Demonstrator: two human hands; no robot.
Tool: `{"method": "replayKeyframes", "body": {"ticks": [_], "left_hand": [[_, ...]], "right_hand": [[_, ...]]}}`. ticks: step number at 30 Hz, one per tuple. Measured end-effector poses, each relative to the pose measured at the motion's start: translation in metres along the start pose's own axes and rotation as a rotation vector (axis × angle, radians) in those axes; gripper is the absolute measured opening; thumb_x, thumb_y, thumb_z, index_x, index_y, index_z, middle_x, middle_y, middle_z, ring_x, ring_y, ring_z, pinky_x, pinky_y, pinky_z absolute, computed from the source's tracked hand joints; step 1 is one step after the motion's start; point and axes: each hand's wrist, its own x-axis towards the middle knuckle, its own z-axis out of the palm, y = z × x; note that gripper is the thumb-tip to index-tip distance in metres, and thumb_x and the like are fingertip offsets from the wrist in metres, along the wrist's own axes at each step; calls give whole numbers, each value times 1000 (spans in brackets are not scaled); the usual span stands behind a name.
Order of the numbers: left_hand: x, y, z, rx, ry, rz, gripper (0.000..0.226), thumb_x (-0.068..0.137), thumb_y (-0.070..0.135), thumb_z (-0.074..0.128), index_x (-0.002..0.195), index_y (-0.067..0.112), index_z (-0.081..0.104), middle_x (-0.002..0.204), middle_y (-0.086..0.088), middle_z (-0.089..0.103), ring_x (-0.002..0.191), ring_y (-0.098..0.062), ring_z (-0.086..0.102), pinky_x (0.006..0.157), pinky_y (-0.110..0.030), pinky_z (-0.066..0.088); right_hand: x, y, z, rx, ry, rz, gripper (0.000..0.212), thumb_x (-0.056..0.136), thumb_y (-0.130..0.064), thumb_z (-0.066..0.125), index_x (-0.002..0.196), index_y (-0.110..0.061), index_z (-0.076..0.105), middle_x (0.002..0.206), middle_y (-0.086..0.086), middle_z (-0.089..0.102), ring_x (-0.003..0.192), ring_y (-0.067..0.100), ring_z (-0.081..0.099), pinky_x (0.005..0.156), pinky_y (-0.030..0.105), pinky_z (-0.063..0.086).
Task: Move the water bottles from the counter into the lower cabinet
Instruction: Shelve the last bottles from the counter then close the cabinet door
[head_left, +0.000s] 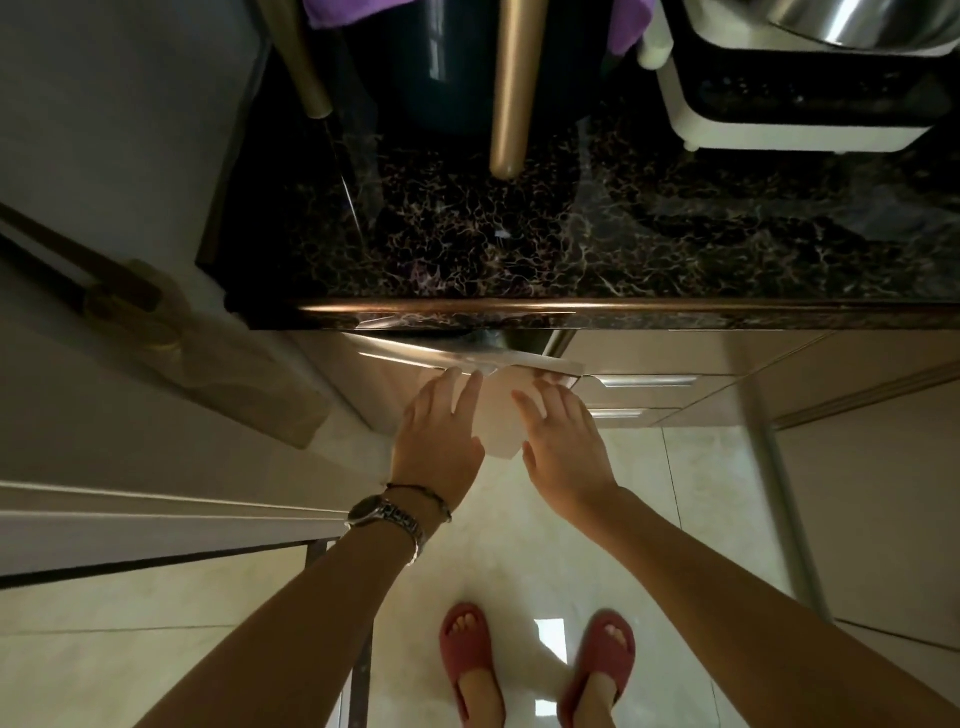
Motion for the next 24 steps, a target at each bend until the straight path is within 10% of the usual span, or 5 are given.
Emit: {"method": "replayKeyframes", "body": {"ticks": [24], "left_hand": [[33,8,4,42,15,-22,85,86,27,56,148,22,-2,154,-7,7,131,-26,30,102,-33,35]], "right_hand": [[49,18,-5,-89,-110,-40,60,93,-8,52,146,-18,25,156,13,17,146,33,7,118,45,4]]}}
